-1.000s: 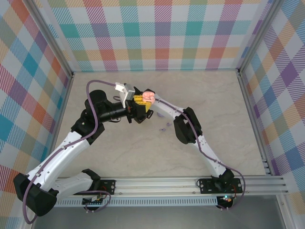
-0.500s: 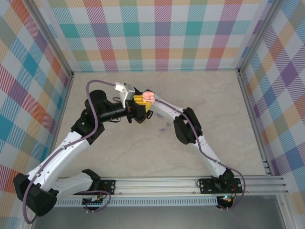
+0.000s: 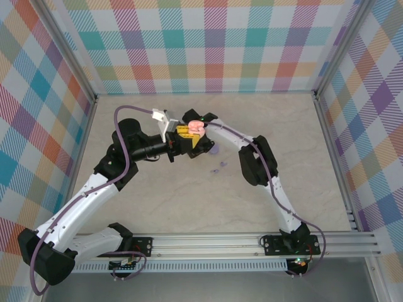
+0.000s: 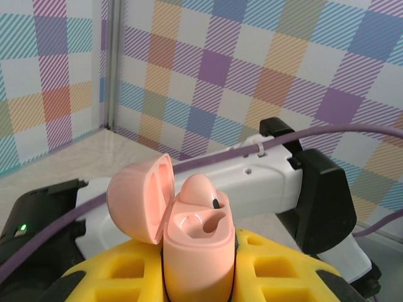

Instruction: Insert the wireless bluetooth earbuds into the charging case

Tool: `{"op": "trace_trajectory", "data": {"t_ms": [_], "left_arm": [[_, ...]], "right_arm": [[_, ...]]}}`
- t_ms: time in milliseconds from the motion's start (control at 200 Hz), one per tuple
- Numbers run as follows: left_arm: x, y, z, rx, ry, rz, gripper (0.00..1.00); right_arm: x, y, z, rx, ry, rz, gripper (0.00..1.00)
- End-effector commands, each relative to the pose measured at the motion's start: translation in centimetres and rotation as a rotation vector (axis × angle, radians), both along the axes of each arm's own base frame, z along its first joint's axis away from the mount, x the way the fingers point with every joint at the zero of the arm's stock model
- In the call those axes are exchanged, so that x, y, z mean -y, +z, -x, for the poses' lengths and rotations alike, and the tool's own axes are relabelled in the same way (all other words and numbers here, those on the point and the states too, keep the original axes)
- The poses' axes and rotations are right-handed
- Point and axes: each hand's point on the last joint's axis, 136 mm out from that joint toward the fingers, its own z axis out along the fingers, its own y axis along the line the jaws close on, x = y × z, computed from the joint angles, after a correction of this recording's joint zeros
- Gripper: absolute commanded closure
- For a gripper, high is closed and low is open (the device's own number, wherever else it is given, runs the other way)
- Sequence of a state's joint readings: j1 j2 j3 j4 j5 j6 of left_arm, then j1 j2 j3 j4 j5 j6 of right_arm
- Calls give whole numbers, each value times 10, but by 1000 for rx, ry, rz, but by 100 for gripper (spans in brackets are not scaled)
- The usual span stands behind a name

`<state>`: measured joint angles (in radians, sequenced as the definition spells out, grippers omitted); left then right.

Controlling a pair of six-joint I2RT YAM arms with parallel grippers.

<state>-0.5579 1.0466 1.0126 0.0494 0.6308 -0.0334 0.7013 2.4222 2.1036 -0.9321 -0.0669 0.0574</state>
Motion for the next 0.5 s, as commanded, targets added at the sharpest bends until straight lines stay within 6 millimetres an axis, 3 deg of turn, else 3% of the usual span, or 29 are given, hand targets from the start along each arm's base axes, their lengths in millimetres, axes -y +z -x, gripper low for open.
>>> {"op": "trace_trajectory", "data": {"t_ms": [0, 300, 495], "left_arm": [[-1, 7, 5, 24, -8, 7, 91], [-1, 6, 5, 21, -4, 5, 91], [-2, 8, 5, 28, -2, 8, 91]], "right_arm": [[-9, 38, -2, -27, -63, -165, 74], [-1, 49, -2, -59, -87, -246, 72], [2, 34, -2, -52, -101, -155, 67]]}}
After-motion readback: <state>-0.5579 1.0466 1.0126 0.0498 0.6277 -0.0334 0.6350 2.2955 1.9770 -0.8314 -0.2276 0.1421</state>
